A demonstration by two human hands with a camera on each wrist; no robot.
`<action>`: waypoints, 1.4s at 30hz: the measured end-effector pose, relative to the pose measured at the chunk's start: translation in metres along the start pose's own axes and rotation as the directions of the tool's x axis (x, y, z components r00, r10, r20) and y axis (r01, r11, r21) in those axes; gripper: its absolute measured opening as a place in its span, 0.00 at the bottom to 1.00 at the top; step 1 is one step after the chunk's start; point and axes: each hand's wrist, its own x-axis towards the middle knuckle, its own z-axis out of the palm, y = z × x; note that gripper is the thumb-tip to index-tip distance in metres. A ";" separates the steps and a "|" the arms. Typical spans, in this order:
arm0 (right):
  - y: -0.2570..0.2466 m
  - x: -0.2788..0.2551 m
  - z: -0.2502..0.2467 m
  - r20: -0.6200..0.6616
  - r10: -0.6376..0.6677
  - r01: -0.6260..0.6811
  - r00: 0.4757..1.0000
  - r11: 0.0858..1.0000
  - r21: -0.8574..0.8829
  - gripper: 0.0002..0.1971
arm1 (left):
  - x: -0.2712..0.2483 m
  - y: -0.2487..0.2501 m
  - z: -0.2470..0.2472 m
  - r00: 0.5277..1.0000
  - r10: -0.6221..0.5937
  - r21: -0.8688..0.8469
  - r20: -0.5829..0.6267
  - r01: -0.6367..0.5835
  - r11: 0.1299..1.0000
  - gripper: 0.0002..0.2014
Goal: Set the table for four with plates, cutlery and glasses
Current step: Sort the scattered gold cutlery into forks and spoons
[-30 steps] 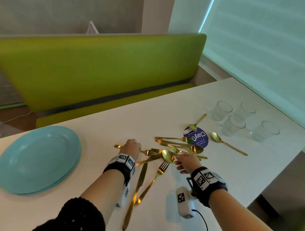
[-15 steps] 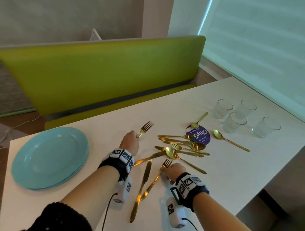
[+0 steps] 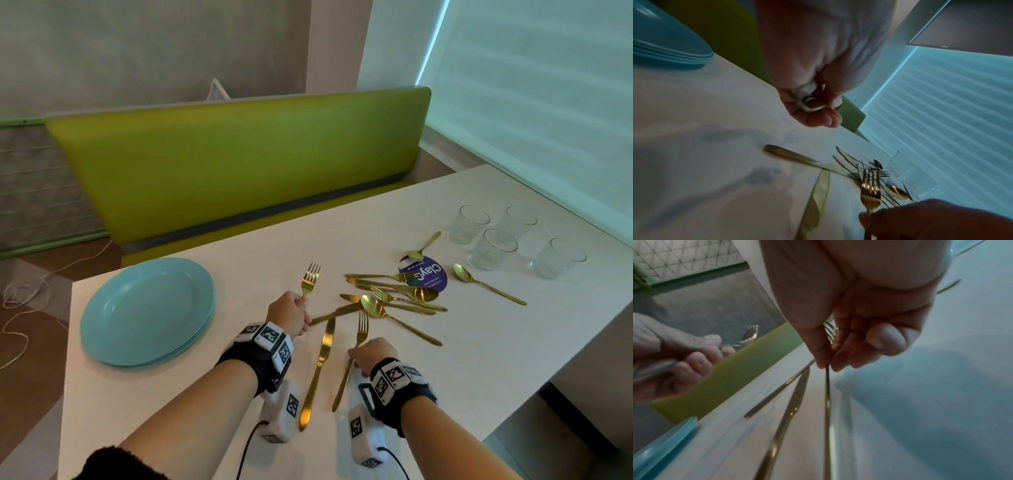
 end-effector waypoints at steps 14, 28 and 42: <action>-0.041 -0.016 -0.076 0.006 -0.381 0.325 0.925 0.797 0.509 0.14 | -0.019 0.044 0.034 0.974 0.004 -0.286 0.224 0.061 0.956 0.05; -0.052 0.044 -0.114 0.048 -0.380 0.318 0.924 0.831 0.456 0.11 | 0.021 0.079 0.083 0.980 -0.045 -0.337 0.193 0.109 0.935 0.06; -0.008 0.124 -0.131 0.008 -0.328 0.267 0.945 0.756 -0.598 0.14 | 0.059 0.076 0.088 0.986 -0.168 -0.317 0.008 0.162 0.935 0.09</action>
